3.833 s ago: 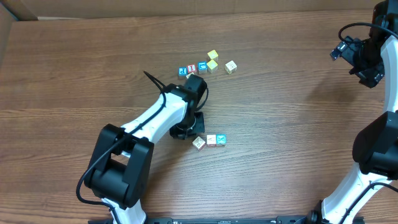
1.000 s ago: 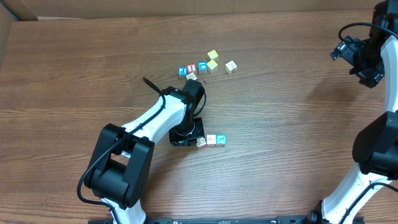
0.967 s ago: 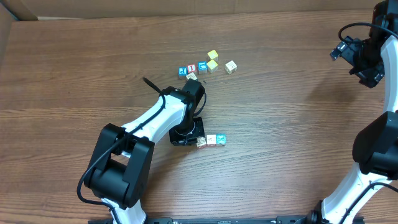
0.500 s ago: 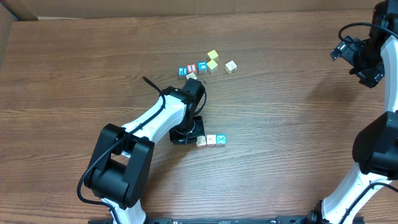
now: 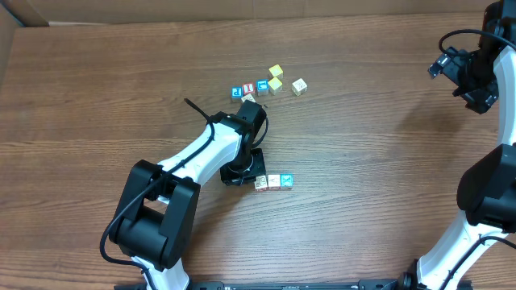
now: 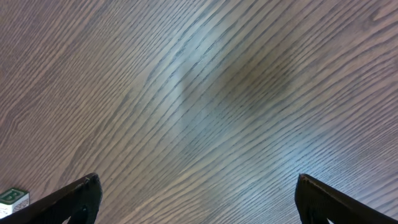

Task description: Flip 3 blocks

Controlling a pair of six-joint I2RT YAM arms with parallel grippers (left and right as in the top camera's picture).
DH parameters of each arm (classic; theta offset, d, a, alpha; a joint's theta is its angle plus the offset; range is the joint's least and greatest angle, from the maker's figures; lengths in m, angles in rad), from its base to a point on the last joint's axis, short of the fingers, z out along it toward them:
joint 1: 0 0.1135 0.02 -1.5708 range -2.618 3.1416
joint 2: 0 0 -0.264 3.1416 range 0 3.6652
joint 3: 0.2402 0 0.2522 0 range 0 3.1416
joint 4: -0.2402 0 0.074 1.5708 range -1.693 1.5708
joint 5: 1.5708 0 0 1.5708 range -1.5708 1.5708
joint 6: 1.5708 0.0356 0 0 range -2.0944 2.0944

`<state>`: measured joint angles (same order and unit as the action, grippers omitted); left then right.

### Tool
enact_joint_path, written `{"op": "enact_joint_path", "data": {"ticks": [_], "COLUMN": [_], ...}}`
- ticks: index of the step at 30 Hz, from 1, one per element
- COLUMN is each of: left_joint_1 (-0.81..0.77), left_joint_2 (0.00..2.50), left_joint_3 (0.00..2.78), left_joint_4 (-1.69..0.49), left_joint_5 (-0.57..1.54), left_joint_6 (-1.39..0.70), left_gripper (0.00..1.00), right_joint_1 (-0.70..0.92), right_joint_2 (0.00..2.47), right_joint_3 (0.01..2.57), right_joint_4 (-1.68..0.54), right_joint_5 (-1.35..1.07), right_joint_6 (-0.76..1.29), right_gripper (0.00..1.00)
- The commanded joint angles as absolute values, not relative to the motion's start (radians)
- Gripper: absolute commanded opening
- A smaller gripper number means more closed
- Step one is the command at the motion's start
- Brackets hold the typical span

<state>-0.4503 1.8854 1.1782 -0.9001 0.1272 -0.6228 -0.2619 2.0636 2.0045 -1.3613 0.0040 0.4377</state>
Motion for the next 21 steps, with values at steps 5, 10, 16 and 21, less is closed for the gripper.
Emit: {"op": "enact_joint_path", "data": {"ticks": [5, 10, 16, 21], "left_joint_1": [-0.451, -0.451, -0.451, -0.438], "left_joint_2": [1.889, 1.889, 1.889, 1.888], "left_joint_3": [1.174, 1.174, 1.174, 1.182], "left_joint_4": [-0.877, -0.871, -0.862, -0.882], "left_joint_5": [0.124, 0.124, 0.123, 0.074], "left_joint_6": [-0.633, -0.633, -0.632, -0.632], "left_gripper": [0.04, 0.04, 0.04, 0.04], "right_joint_1": [-0.263, -0.263, -0.263, -0.263], "right_joint_2": [2.044, 2.044, 2.044, 2.044], "right_joint_3": [2.016, 2.016, 2.016, 2.016], "right_joint_4": [-1.358, -1.358, -1.358, -1.358], "right_joint_5": [0.007, 0.007, 0.007, 0.007], "right_joint_6": [0.437, 0.437, 0.437, 0.437], "right_gripper": [1.0, 1.0, 1.0, 1.0]}}
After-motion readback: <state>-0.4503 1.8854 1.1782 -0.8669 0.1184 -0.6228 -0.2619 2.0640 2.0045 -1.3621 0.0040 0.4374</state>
